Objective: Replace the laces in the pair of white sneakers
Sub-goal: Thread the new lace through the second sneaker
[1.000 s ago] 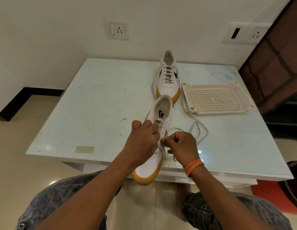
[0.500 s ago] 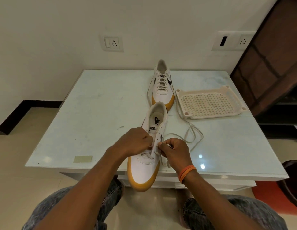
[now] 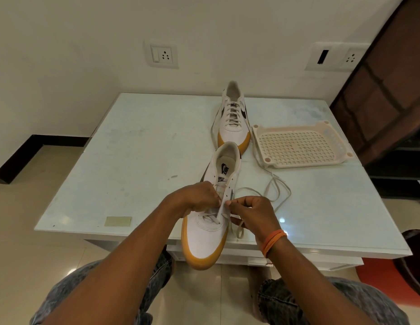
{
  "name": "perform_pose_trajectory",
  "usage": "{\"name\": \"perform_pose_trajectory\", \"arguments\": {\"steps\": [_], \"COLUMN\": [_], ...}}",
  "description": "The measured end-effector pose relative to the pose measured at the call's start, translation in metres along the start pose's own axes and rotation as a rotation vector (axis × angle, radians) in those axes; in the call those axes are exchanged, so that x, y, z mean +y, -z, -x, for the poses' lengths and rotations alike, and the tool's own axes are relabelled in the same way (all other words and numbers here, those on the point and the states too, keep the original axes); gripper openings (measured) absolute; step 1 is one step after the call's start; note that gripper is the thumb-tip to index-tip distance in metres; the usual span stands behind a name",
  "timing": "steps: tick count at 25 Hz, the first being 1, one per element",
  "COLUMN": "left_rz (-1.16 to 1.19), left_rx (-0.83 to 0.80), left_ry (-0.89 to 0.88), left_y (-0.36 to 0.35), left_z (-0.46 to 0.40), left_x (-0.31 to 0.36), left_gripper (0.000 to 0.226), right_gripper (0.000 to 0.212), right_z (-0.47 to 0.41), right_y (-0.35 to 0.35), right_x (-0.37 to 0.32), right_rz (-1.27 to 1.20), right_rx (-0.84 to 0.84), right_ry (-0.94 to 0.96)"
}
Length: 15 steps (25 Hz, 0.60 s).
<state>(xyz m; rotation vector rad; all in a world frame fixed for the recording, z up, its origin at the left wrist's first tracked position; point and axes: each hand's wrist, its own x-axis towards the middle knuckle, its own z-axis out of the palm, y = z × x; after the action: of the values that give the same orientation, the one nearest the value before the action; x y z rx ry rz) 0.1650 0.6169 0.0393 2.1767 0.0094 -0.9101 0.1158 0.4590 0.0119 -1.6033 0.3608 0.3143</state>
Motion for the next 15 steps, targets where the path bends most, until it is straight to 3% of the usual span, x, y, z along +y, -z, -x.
{"name": "perform_pose_trajectory", "arguments": {"steps": [4,9,15], "left_rz": [0.043,0.067,0.060], "left_rx": [0.003,0.058,0.079], "left_ry": [0.054,0.093,0.109], "left_y": [0.0018,0.0008,0.0002], "left_z": [-0.0025,-0.0038,-0.0042], "left_x": [-0.0010,0.0003,-0.0003], "left_gripper": [0.008,0.027,0.028], "right_gripper": [0.029,0.018,0.014], "right_z": [-0.0003,-0.0036,-0.0048], "right_y": [0.0028,0.0053,0.0036], "right_x": [-0.0008,-0.0046,-0.0050], "right_rz": [-0.054,-0.207,-0.223], "right_rx": [-0.061,-0.130,-0.156], "right_ry": [-0.270,-0.503,-0.544]}}
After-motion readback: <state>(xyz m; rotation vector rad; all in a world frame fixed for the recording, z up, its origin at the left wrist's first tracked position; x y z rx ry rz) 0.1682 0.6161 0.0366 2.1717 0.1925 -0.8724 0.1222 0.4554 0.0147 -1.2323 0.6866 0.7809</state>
